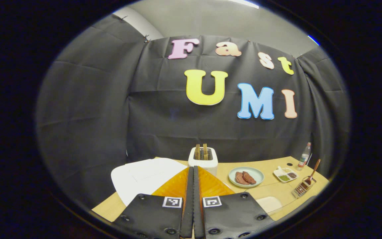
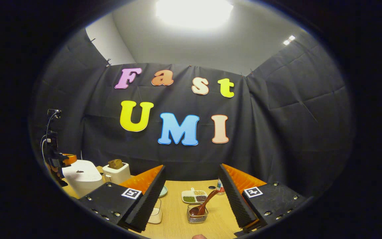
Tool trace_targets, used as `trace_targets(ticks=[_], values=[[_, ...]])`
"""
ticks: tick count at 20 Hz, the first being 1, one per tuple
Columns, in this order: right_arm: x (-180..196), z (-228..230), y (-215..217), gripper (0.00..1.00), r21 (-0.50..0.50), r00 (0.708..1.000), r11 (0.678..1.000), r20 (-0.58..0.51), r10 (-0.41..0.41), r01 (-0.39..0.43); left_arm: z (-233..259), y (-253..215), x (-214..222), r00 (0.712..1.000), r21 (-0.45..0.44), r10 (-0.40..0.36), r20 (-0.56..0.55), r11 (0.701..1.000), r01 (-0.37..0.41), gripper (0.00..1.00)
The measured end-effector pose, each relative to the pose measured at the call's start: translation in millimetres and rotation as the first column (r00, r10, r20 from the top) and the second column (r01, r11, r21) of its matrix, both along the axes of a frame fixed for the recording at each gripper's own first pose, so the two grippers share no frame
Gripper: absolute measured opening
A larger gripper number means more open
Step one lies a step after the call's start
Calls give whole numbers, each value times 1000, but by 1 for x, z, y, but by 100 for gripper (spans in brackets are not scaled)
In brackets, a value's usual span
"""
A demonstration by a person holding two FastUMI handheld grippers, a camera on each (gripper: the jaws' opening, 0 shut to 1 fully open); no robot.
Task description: Close the left gripper, press the button to open the rice cooker; take a wooden spoon from the chopstick holder with the right hand, scoop a spoonful of rice and pour it into the rice cooker, then put the wooden spoon back into the chopstick holder.
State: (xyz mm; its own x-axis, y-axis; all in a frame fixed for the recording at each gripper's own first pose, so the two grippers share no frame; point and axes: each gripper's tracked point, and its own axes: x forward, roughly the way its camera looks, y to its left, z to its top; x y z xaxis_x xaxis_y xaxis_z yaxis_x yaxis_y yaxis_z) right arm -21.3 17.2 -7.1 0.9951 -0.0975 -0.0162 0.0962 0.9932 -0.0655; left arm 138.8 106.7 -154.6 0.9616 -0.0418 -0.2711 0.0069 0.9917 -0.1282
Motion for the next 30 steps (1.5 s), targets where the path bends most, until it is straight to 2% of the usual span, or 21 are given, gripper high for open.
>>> trace_targets(ticks=[4, 10, 15, 17, 20, 22, 25, 30], values=[[-3, -4, -4, 96, -12, 1000, 1000, -17, -22, 21, -34, 8, 8, 999, 40, 13, -50, 999, -11, 9], [3, -7, -11, 96, -18, 999, 999, -36, -30, 30, -78, 13, 11, 988, 13, 52, -147, 999, -50, 9], [7, -5, -18, 96, -78, 999, 997, -43, -17, 14, -82, 12, 10, 986, 55, 94, -135, 995, -87, 9], [8, -2, -19, 96, -79, 1000, 997, -22, -9, 7, -80, 13, 11, 984, 37, 124, -126, 992, -120, 9], [11, -9, -19, 96, -52, 999, 998, -34, 14, -16, -80, 13, 10, 979, 23, 130, -158, 992, -128, 9], [10, -11, -22, 96, -31, 999, 999, -36, 26, -27, -66, 14, 12, 982, 54, 126, -144, 991, -119, 9], [18, -17, -30, 96, -26, 998, 999, -43, 37, -39, -9, 24, 20, 988, 107, 150, -34, 983, -146, 9], [37, -28, -39, 96, 6, 996, 998, -59, 67, -67, 73, 23, 12, 982, 82, 159, 98, 983, -167, 9]])
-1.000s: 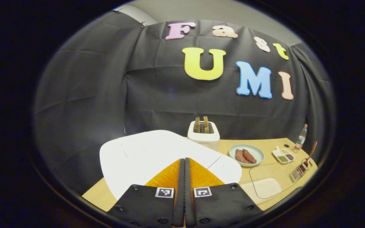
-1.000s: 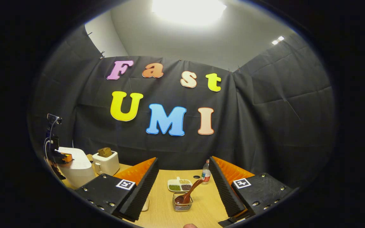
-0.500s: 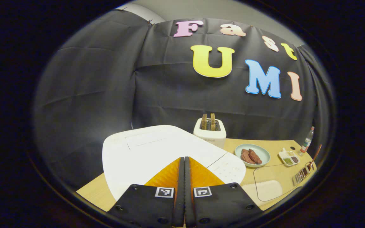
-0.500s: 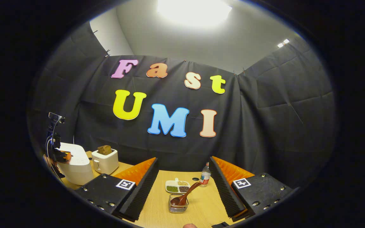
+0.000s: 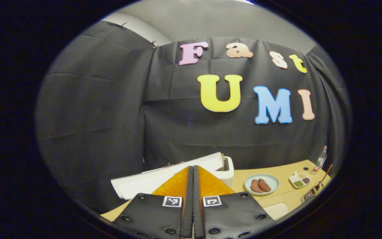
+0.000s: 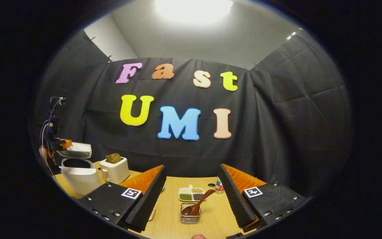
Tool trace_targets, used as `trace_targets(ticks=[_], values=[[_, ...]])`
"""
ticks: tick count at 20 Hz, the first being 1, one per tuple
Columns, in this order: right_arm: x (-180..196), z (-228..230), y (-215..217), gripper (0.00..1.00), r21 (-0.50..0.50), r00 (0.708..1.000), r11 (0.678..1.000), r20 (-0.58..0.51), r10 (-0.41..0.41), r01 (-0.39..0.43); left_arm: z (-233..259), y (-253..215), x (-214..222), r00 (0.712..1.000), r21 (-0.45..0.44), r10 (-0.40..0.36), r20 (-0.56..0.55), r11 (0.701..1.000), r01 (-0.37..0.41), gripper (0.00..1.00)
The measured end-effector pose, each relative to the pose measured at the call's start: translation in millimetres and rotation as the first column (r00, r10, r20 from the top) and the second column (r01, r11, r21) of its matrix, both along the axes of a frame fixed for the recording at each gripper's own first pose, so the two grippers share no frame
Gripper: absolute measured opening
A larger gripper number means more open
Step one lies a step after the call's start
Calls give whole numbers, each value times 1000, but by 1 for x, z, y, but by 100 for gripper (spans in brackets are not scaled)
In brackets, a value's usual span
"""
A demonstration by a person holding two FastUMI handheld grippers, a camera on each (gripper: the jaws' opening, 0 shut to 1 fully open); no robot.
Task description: Close the left gripper, press the button to open the rice cooker; take a wooden spoon from the chopstick holder with the right hand, scoop a spoonful of rice and pour it into the rice cooker, then put the wooden spoon back into the chopstick holder.
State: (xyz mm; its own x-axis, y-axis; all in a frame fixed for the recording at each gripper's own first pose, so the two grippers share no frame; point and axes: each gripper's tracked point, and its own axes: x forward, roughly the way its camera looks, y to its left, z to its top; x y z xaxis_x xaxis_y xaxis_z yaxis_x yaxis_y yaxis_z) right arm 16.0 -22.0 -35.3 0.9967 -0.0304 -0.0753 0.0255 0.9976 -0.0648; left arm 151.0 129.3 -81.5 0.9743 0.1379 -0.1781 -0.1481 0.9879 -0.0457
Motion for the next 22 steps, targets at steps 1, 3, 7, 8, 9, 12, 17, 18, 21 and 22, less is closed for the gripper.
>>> trace_targets(ticks=[1, 3, 7, 8, 9, 12, 17, 18, 21, 22], values=[[6, -6, -6, 96, -7, 1000, 1000, -14, 3, -3, 19, -4, -7, 999, 6, -3, 41, 1000, 3, 12], [18, -16, -15, 96, -1, 999, 1000, -41, 8, -8, 48, -23, -25, 993, 15, -34, 113, 999, 32, 10], [47, -33, -36, 96, -3, 998, 1000, -66, -11, 11, 79, -56, -64, 984, 18, -82, 161, 997, 80, 36], [55, -37, -40, 96, -7, 998, 1000, -67, -13, 12, 88, -65, -73, 981, 10, -92, 172, 996, 92, 58], [62, -42, -43, 96, -9, 997, 1000, -70, -12, 12, 93, -70, -80, 978, 9, -92, 185, 996, 92, 79], [85, -57, -51, 96, 1, 996, 1000, -85, -13, 14, 107, -80, -99, 974, 52, -92, 205, 995, 83, 94], [121, -96, -60, 96, 33, 988, 999, -153, -29, 35, 115, -95, -128, 975, 79, -94, 202, 994, 79, 94], [126, -109, -66, 96, 31, 983, 998, -176, -45, 51, 115, -96, -132, 976, 73, -92, 197, 994, 79, 95], [137, -147, -72, 96, 75, 965, 994, -255, -54, 75, 119, -93, -145, 979, 81, -73, 193, 995, 58, 95], [139, -160, -73, 97, 102, 956, 991, -288, -51, 83, 118, -92, -149, 980, 87, -68, 187, 995, 53, 95]])
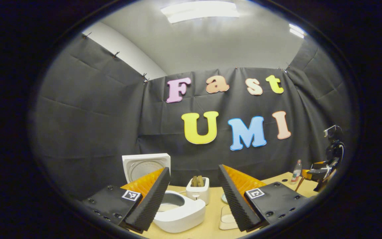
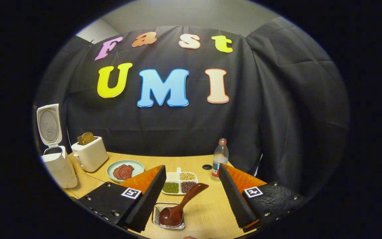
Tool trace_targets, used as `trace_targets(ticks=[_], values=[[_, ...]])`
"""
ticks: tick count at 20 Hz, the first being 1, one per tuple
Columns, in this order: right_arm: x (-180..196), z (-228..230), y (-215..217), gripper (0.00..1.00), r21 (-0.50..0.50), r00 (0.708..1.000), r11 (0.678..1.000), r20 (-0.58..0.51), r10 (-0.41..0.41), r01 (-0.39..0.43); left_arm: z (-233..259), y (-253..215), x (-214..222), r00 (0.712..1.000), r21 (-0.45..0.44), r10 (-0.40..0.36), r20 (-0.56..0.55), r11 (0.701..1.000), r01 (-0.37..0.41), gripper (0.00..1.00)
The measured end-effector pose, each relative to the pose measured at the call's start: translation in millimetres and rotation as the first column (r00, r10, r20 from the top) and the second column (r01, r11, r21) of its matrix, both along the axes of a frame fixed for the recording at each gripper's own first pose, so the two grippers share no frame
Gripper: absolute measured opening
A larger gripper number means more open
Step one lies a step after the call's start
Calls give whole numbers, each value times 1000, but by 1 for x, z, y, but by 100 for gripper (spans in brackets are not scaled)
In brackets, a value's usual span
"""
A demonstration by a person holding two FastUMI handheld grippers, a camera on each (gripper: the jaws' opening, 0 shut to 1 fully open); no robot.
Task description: Close the left gripper, press the button to open the rice cooker; take a wooden spoon from the chopstick holder with the right hand, scoop a spoonful of rice and pour it into the rice cooker, then put the wooden spoon back into the chopstick holder.
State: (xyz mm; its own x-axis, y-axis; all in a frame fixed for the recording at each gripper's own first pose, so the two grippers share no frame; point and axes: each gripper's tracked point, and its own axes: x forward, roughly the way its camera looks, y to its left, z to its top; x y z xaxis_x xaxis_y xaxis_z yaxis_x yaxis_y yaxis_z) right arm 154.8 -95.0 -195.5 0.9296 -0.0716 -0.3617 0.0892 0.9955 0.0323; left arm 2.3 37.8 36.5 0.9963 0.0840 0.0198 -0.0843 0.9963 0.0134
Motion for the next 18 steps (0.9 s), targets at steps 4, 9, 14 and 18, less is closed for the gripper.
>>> trace_targets(ticks=[4, 9, 14, 18], values=[[3, -49, 1, 97, 122, 992, 992, -124, -16, 31, -2, 6, -9, 999, 17, 29, -19, 999, -29, 95], [8, -86, 8, 82, 238, 973, 969, -228, -17, 73, -9, 13, -16, 997, 32, 64, -47, 998, -63, 99], [11, -103, 20, 33, 340, 949, 935, -315, 15, 98, -15, 21, -22, 994, 22, 86, -62, 996, -85, 95], [9, -99, 31, 13, 371, 949, 925, -313, 43, 80, -17, 30, -24, 994, 1, 92, -62, 996, -92, 99]])
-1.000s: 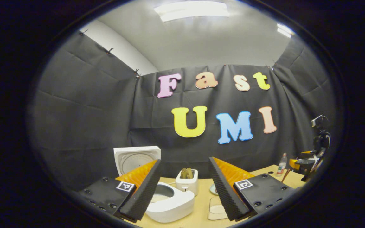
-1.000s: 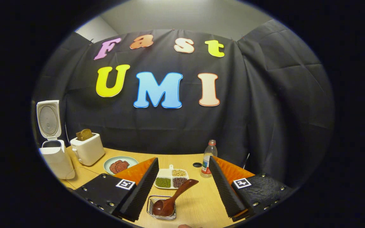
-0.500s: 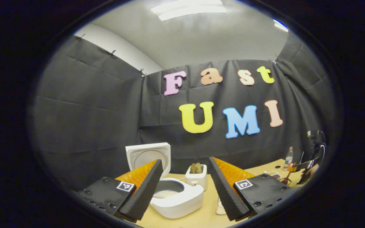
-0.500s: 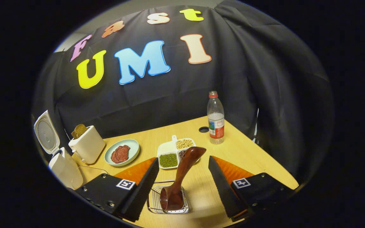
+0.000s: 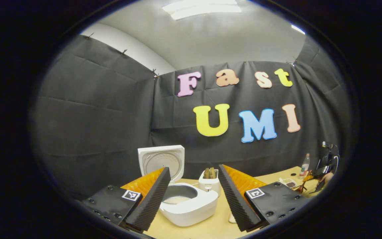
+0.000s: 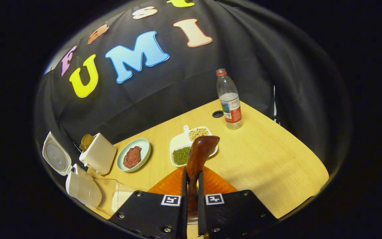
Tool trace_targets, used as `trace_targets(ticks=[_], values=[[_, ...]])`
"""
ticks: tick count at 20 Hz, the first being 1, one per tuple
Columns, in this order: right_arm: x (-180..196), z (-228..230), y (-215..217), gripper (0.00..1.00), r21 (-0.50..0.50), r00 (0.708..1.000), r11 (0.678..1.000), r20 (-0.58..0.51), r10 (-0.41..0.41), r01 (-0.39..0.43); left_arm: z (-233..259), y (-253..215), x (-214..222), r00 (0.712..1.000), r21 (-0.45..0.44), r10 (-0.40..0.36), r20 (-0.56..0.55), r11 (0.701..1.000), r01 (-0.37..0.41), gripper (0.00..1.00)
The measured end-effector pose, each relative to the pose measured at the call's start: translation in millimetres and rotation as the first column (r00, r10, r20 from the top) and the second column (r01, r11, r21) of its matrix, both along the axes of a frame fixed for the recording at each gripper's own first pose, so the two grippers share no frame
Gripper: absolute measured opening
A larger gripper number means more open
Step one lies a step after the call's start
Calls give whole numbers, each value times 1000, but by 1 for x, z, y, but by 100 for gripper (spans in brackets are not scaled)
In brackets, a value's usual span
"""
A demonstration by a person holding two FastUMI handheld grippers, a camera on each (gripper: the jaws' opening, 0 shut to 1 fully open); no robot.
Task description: Close the left gripper, press the button to open the rice cooker; take a wooden spoon from the chopstick holder with the right hand, scoop a spoonful of rice and pour it into the rice cooker, then put the wooden spoon back into the chopstick holder.
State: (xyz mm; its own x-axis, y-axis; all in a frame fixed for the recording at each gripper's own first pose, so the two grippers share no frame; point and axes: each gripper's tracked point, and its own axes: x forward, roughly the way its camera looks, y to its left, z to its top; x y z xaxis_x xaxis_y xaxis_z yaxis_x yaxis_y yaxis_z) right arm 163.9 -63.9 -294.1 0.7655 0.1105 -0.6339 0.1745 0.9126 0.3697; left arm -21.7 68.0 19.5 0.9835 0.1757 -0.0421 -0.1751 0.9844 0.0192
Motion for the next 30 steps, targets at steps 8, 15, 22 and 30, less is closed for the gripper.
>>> trace_targets(ticks=[8, 15, 22, 30], values=[[-12, 84, 7, 13, -151, 987, 989, 157, 27, -3, -2, 6, 15, 996, -18, -83, 16, 996, 83, 99], [-29, 131, 71, 13, -101, 970, 995, 240, 47, -23, -20, 25, 25, 987, -40, -162, 15, 986, 163, 99], [-41, 120, 157, 13, -84, 961, 992, 254, 113, -95, -36, 73, 18, 986, -82, -168, -5, 983, 167, 99], [-36, 68, 201, 13, -276, 960, 952, 204, 193, -133, -49, 129, 1, 991, -73, -127, -31, 990, 125, 99]])
